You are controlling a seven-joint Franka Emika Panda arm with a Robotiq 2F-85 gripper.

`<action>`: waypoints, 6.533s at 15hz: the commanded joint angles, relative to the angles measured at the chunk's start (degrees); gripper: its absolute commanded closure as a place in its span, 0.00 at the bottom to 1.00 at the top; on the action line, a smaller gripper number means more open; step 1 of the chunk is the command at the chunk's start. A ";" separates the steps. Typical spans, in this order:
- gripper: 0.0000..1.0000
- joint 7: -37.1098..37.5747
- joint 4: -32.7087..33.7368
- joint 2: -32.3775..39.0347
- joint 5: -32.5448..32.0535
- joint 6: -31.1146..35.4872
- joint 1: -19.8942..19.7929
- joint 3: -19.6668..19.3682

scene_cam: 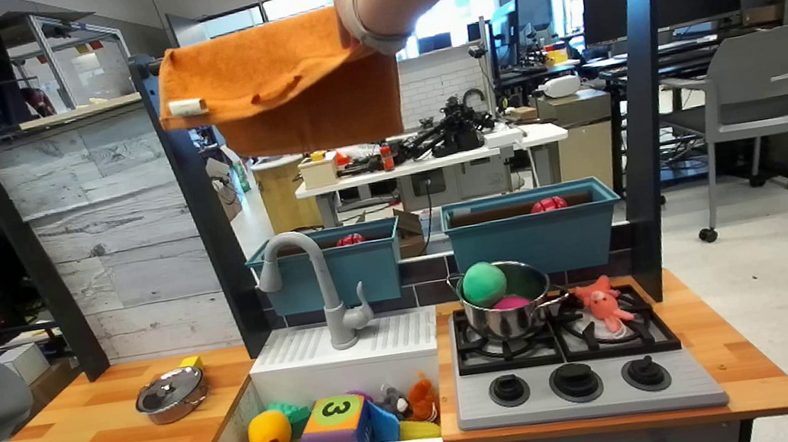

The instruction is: Remove the toy box out of the sink

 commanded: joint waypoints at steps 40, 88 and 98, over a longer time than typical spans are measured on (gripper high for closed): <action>0.00 0.21 0.09 0.01 -0.21 -0.16 0.38 -0.34; 0.00 50.28 55.26 87.88 0.34 29.97 8.04 -20.79; 0.00 51.50 75.65 109.50 -0.32 21.02 7.86 -22.03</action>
